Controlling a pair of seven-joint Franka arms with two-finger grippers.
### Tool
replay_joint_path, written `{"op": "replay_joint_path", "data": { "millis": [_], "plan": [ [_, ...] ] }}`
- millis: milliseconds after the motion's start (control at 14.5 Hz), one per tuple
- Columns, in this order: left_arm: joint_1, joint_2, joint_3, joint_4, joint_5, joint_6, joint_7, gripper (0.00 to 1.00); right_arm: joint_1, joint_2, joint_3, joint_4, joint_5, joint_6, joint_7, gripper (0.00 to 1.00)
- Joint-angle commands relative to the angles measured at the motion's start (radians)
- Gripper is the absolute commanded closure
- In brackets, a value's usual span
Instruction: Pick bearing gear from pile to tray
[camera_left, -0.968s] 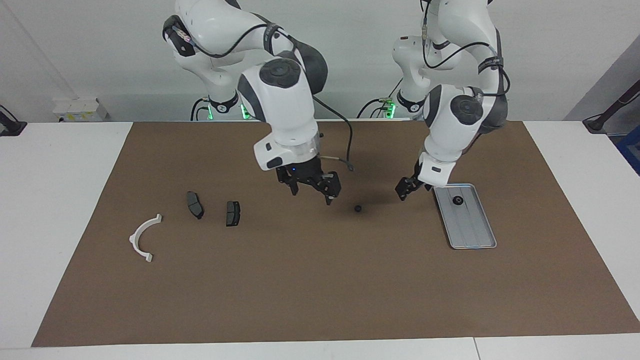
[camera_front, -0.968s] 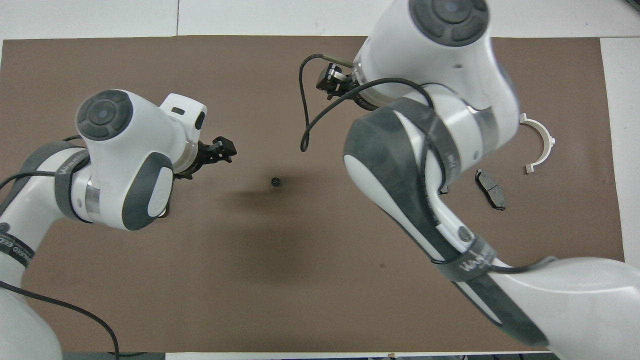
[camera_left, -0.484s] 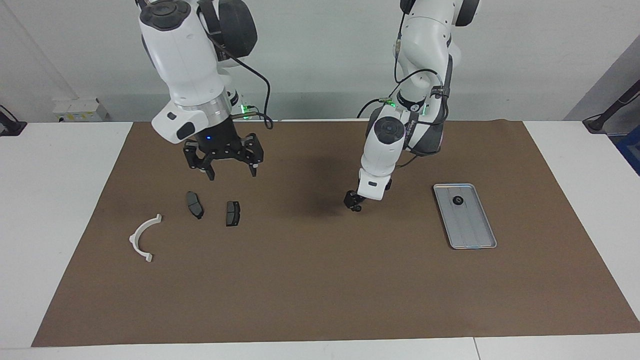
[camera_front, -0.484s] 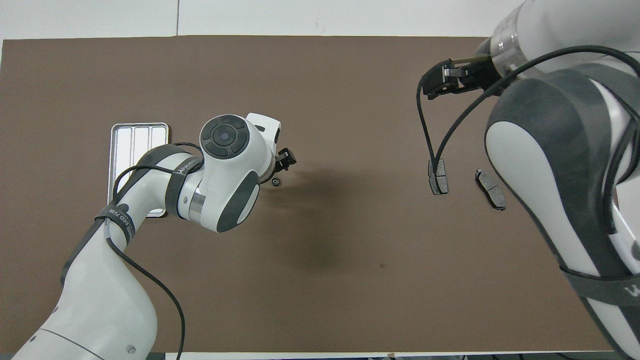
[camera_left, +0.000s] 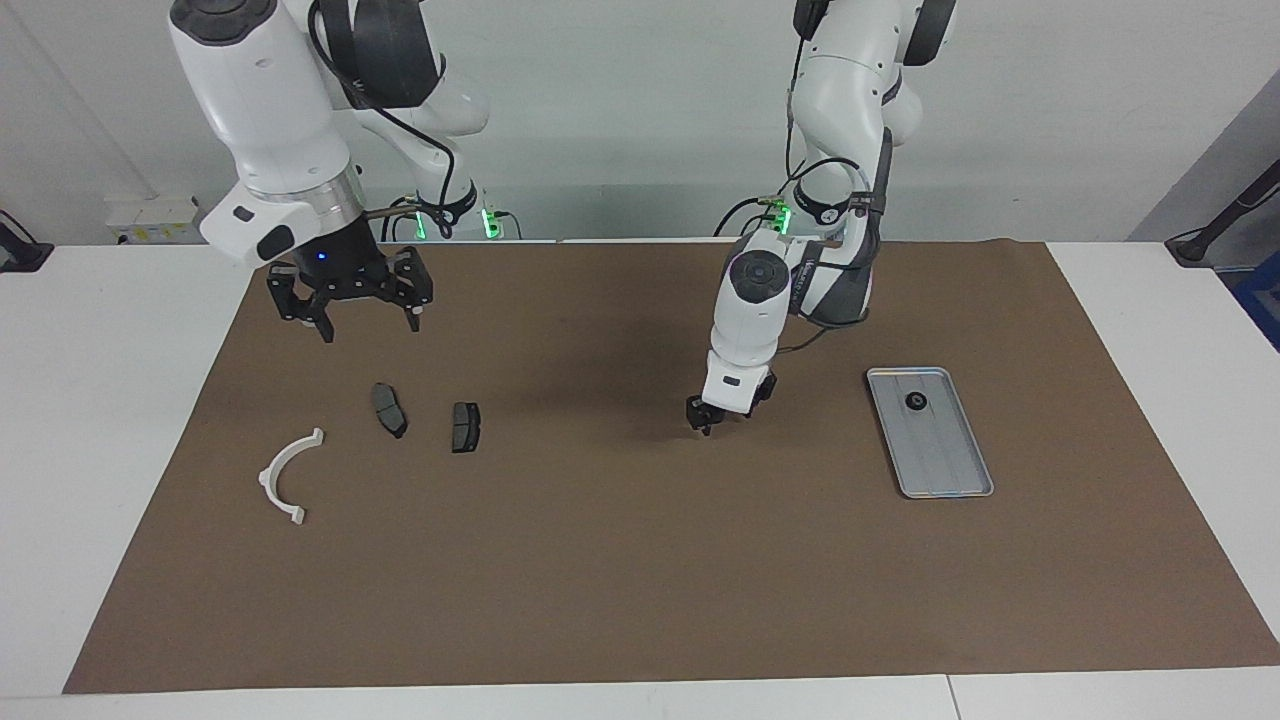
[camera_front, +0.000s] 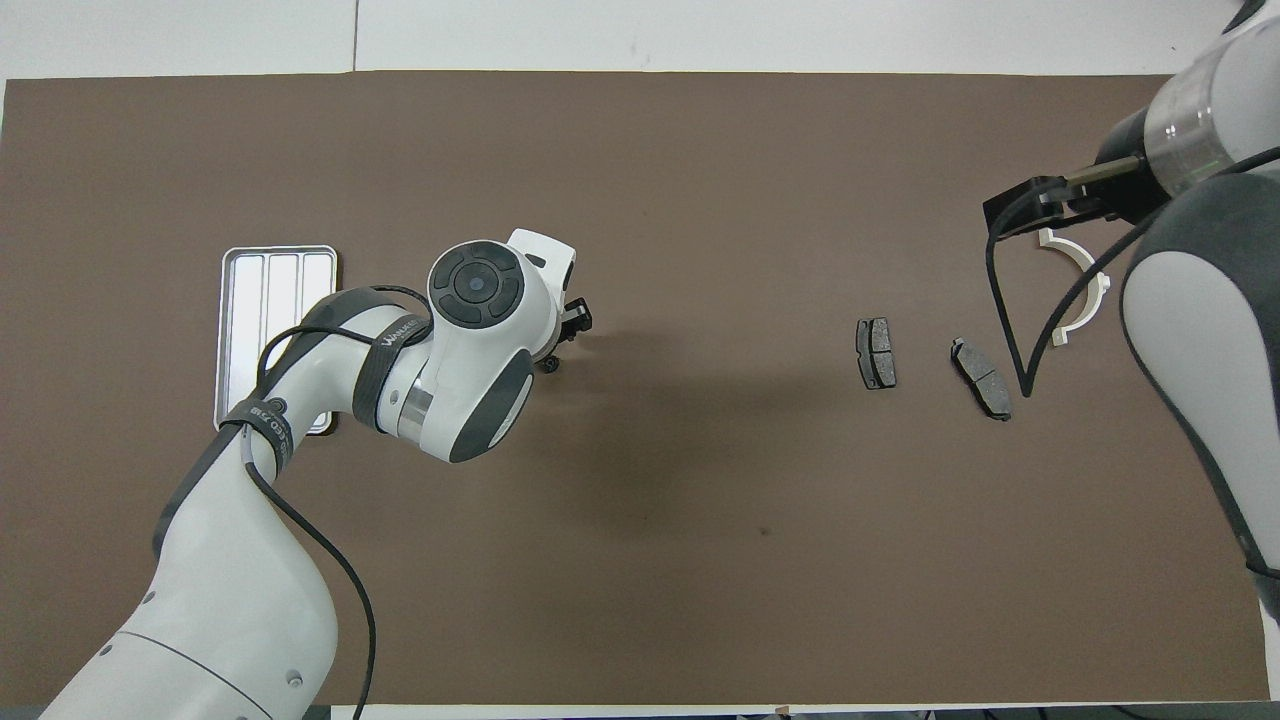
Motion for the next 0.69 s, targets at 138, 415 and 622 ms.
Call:
{"op": "replay_joint_path", "data": {
  "millis": [138, 415, 622],
  "plan": [
    [-0.024, -0.002, 0.011, -0.025, 0.022, 0.02, 0.067, 0.27, -0.044, -0.096, -0.027, -0.101, 0.024, 0.014, -0.07, 0.0],
    [-0.039, -0.007, 0.011, -0.057, 0.02, 0.055, 0.065, 0.27, -0.066, -0.122, -0.03, -0.138, 0.026, 0.012, -0.069, 0.0],
    [-0.041, -0.01, 0.011, -0.063, 0.019, 0.055, 0.065, 0.28, -0.074, -0.119, -0.05, -0.132, 0.033, 0.007, -0.069, 0.0]
  ]
}}
